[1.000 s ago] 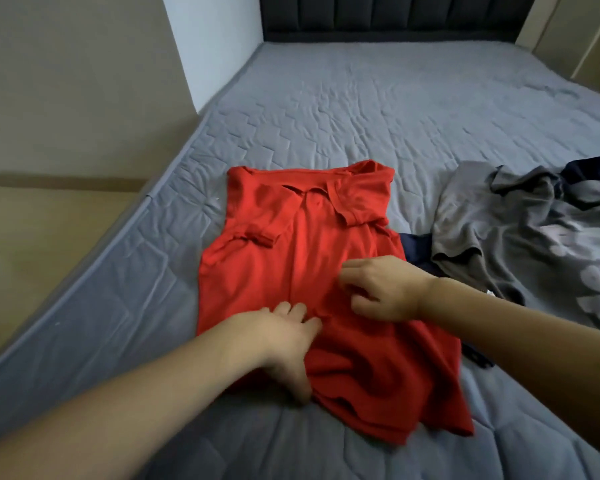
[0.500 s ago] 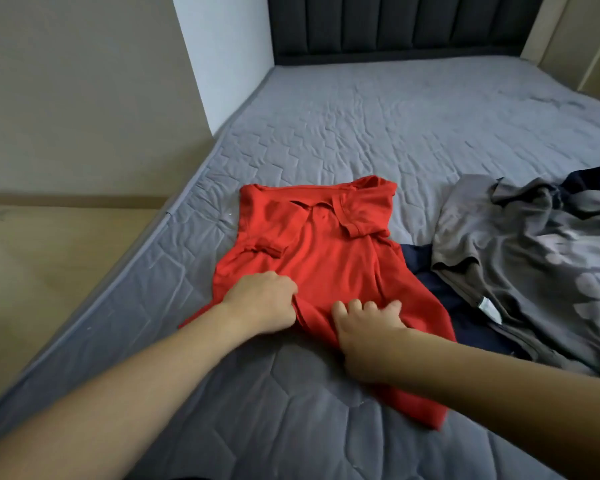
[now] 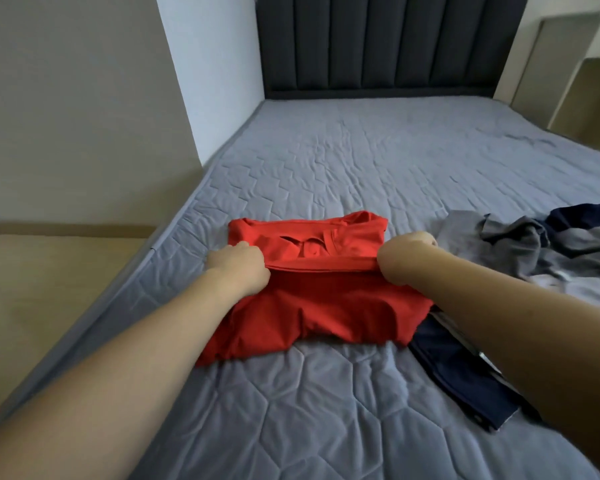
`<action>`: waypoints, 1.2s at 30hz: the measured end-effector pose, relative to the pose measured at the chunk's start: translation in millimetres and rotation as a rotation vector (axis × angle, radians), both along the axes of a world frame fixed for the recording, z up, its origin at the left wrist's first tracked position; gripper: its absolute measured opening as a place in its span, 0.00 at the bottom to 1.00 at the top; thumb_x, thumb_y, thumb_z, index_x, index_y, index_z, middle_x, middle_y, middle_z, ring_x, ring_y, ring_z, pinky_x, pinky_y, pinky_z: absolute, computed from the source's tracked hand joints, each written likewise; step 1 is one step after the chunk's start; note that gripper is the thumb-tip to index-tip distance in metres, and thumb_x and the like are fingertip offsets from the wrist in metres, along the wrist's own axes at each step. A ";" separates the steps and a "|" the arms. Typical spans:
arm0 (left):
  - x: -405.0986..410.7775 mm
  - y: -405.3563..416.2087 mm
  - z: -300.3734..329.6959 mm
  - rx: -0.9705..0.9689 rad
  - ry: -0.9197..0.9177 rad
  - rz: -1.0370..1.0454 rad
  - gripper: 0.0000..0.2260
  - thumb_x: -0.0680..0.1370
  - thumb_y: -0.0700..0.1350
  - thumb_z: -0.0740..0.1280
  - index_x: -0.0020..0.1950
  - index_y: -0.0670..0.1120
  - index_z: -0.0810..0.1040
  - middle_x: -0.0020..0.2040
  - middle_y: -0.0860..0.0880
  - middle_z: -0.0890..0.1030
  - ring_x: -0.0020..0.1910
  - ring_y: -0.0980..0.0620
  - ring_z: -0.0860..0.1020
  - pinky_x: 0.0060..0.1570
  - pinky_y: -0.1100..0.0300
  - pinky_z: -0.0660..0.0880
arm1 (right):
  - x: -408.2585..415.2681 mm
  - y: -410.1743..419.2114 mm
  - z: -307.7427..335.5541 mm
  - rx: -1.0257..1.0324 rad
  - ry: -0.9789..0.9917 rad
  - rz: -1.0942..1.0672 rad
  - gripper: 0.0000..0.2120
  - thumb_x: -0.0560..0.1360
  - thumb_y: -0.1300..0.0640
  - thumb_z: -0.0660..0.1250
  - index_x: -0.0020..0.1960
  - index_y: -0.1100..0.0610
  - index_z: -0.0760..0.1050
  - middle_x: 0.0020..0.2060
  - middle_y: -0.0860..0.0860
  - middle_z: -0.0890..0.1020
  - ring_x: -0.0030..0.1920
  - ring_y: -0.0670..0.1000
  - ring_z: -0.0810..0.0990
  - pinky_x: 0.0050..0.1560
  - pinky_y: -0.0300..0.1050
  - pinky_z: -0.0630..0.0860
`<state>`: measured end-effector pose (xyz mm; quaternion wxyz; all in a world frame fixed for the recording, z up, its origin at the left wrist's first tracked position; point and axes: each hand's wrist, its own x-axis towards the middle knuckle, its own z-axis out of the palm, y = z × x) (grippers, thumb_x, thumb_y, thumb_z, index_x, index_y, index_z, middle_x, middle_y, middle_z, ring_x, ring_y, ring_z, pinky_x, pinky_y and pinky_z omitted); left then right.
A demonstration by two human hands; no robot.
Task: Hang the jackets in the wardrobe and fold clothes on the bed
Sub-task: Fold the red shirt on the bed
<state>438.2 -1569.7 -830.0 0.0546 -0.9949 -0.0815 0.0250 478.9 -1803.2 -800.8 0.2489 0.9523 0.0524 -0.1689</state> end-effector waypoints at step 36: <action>158.2 126.4 -27.0 0.031 -0.341 0.285 0.17 0.76 0.46 0.63 0.62 0.40 0.74 0.59 0.39 0.79 0.60 0.38 0.77 0.54 0.48 0.75 | 217.6 66.1 -77.4 0.259 -0.421 0.330 0.23 0.75 0.53 0.61 0.69 0.52 0.67 0.66 0.54 0.71 0.67 0.57 0.69 0.71 0.56 0.57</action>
